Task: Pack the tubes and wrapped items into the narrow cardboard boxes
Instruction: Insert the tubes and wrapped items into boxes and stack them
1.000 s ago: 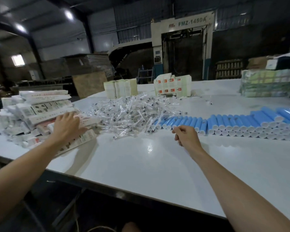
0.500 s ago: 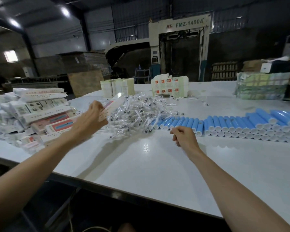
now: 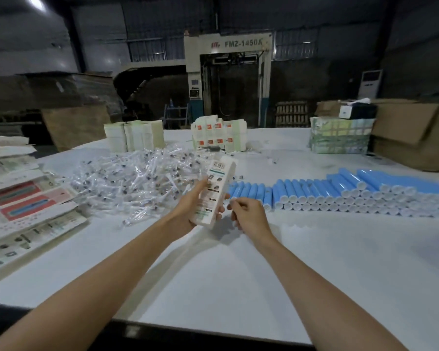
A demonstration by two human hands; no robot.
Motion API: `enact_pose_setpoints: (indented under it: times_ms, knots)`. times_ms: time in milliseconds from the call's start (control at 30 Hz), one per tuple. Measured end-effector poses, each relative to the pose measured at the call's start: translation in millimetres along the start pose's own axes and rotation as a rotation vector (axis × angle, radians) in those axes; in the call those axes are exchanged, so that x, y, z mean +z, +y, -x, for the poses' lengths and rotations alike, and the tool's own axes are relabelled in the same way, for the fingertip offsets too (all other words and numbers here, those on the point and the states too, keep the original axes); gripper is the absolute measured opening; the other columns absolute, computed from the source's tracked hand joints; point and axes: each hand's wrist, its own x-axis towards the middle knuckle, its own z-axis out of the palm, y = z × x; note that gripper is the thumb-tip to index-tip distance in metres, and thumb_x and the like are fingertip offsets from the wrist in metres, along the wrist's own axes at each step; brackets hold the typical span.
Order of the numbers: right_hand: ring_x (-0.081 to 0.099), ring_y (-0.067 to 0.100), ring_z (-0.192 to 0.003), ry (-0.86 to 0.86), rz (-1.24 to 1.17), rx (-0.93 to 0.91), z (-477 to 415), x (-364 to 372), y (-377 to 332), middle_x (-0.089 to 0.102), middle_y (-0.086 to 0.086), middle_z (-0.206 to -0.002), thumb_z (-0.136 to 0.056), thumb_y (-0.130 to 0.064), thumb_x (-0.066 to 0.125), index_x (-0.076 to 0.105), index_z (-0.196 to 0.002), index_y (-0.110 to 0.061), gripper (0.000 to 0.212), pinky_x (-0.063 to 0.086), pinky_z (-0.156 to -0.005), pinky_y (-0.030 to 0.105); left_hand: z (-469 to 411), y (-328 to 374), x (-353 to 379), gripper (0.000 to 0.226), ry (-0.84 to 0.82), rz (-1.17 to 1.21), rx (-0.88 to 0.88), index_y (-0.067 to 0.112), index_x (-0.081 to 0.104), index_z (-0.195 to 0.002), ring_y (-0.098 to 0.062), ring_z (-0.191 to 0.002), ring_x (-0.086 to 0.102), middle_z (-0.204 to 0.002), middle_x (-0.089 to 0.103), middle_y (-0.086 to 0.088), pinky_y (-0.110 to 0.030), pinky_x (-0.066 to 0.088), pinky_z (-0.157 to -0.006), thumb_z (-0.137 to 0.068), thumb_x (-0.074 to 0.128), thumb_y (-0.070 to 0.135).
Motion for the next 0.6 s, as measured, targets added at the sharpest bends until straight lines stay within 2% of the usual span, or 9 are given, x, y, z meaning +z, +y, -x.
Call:
enact_pose_setpoints:
  times_ms: [100,167,200,267,333,400,500,600]
  knots:
    - [0.064,0.019,-0.067,0.094,0.23,-0.042,-1.4,-9.1,-1.5,0.069,-0.001,-0.071,-0.104,-0.027,0.057,0.069,-0.082,-0.014,0.028,0.046,-0.061,0.033,-7.2,-24.4,9.7,0.048,0.055,0.118,-0.02,0.007,0.063,-0.139,-0.032,-0.08,0.079,-0.123,0.077,-0.022,-0.039,0.065,-0.062,-0.109,0.057,0.044]
    - [0.063,0.021,-0.073,0.252,0.459,-0.075,-8.7,-23.6,-3.1,0.067,-0.004,-0.075,-0.104,-0.027,0.054,0.064,-0.083,-0.019,0.025,0.041,-0.058,0.033,-8.0,-33.0,11.1,0.041,0.038,0.151,-0.051,0.008,0.07,-0.131,-0.034,-0.09,0.081,-0.123,0.077,-0.021,-0.041,0.066,-0.065,-0.11,0.057,0.041]
    - [0.063,0.023,-0.078,0.327,0.572,-0.088,-13.7,-32.6,-3.9,0.067,-0.003,-0.08,-0.104,-0.024,0.052,0.064,-0.088,-0.019,0.021,0.038,-0.059,0.033,-6.3,-35.6,10.5,0.039,0.014,0.161,-0.06,0.008,0.076,-0.124,-0.034,-0.096,0.081,-0.123,0.077,-0.021,-0.042,0.066,-0.069,-0.11,0.056,0.038]
    - [0.062,0.028,-0.098,0.406,0.761,-0.133,-28.9,-49.6,-2.8,0.068,0.003,-0.101,-0.103,-0.018,0.05,0.066,-0.106,-0.015,0.016,0.043,-0.068,0.037,-2.6,-36.1,9.8,0.039,-0.034,0.171,-0.074,0.009,0.084,-0.113,-0.035,-0.102,0.08,-0.12,0.078,-0.021,-0.043,0.066,-0.075,-0.111,0.055,0.034]
    - [0.053,0.03,-0.117,0.376,1.003,-0.136,-45.6,-63.2,1.7,0.06,0.009,-0.122,-0.102,-0.016,0.05,0.062,-0.122,-0.011,0.024,0.045,-0.086,0.042,3.2,-33.0,12.2,0.037,-0.066,0.18,-0.091,0.011,0.086,-0.108,-0.035,-0.104,0.08,-0.12,0.079,-0.02,-0.043,0.066,-0.076,-0.111,0.056,0.031]
    - [0.046,0.03,-0.124,0.341,1.221,-0.089,-58.2,-71.4,8.8,0.053,0.009,-0.131,-0.104,-0.023,0.048,0.06,-0.128,-0.011,0.029,0.039,-0.097,0.041,8.2,-30.3,13.4,0.033,-0.076,0.193,-0.089,0.005,0.077,-0.124,-0.036,-0.11,0.078,-0.125,0.077,-0.019,-0.044,0.066,-0.078,-0.109,0.06,0.029]
    - [0.044,0.028,-0.128,0.322,1.407,-0.057,-68.1,-78.3,20.0,0.053,0.007,-0.133,-0.108,-0.034,0.041,0.063,-0.127,-0.013,0.036,0.035,-0.104,0.042,14.3,-26.3,13.3,0.041,-0.062,0.185,-0.074,-0.002,0.061,-0.139,-0.037,-0.115,0.076,-0.128,0.076,-0.018,-0.043,0.066,-0.079,-0.107,0.065,0.024]
    - [0.045,0.026,-0.127,0.302,1.56,-0.092,-68.8,-79.0,24.3,0.055,0.004,-0.13,-0.104,-0.024,0.047,0.066,-0.119,-0.017,0.026,0.035,-0.106,0.041,17.8,-22.9,10.9,0.043,-0.046,0.139,-0.052,-0.001,0.062,-0.138,-0.037,-0.113,0.077,-0.125,0.077,-0.02,-0.043,0.067,-0.079,-0.104,0.069,0.024]
